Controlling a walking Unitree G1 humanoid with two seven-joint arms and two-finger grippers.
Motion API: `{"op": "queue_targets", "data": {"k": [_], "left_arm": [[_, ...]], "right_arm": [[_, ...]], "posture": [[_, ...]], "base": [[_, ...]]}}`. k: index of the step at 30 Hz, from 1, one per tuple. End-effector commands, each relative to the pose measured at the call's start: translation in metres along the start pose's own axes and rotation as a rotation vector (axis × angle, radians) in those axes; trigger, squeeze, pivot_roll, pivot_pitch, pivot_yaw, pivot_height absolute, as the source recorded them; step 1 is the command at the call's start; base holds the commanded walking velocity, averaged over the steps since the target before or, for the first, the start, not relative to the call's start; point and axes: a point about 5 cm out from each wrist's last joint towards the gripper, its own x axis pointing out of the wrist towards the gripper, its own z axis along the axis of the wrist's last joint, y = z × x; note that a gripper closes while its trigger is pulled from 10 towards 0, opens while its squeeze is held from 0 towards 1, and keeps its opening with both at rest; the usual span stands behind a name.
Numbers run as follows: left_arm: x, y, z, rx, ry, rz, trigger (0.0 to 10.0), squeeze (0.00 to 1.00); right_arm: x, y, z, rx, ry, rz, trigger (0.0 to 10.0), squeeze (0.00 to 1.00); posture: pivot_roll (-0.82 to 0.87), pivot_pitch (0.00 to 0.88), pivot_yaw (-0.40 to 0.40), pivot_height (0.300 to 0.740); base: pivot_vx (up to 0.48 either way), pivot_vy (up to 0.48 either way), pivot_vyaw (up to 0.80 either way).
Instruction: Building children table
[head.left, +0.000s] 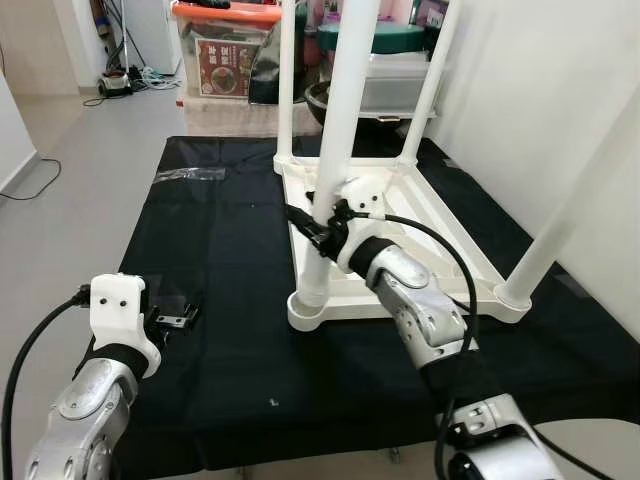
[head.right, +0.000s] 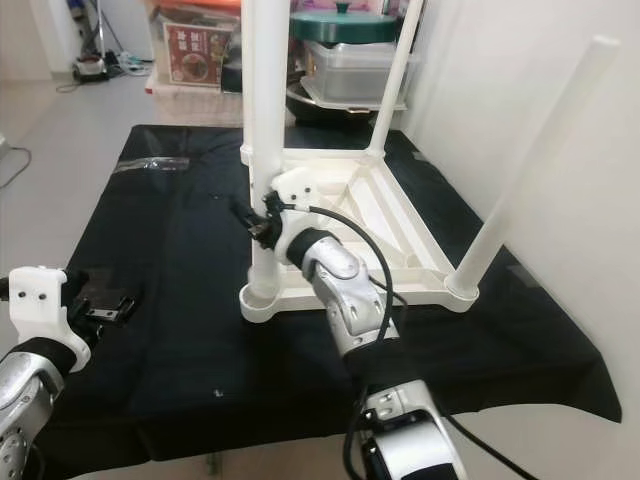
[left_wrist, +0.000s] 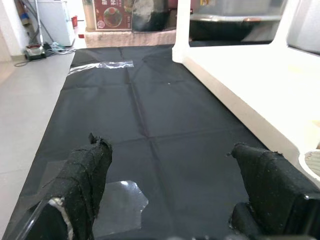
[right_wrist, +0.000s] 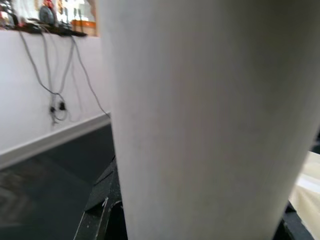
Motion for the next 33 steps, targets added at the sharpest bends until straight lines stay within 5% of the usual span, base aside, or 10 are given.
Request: {"op": "queue_targets", "data": {"k": [1, 8, 18, 33], "left_arm": [[0.001, 0.0, -0.003, 0.029, 0.005, 0.02, 10.0, 0.0], [0.001, 0.001, -0.004, 0.069, -0.006, 0.043, 10.0, 0.0], [-0.006, 0.026, -0.011, 0.017, 0.045, 0.111, 10.0, 0.0], [-0.005, 0.016, -0.01, -0.039, 0.004, 0.069, 10.0, 0.0]], "right_arm": [[0.003, -0.002, 0.005, -0.049, -0.018, -0.005, 10.0, 0.0], [0.004, -0.005, 0.007, -0.088, -0.018, 0.008, 10.0, 0.0], [0.009, 0.024, 0.008, -0.077, -0.049, 0.176, 10.0, 0.0], [0.007, 0.03, 0.005, -0.063, -0.064, 0.172, 10.0, 0.0]], "posture": [[0.1, 0.0, -0.069, 0.74], [0.1, 0.0, -0.073, 0.74], [0.11, 0.0, -0.082, 0.74], [0.1, 0.0, -0.074, 0.74]], "base": [[0.0, 0.0, 0.0], [0.0, 0.0, 0.0], [0.0, 0.0, -0.08], [0.0, 0.256, -0.21]]}}
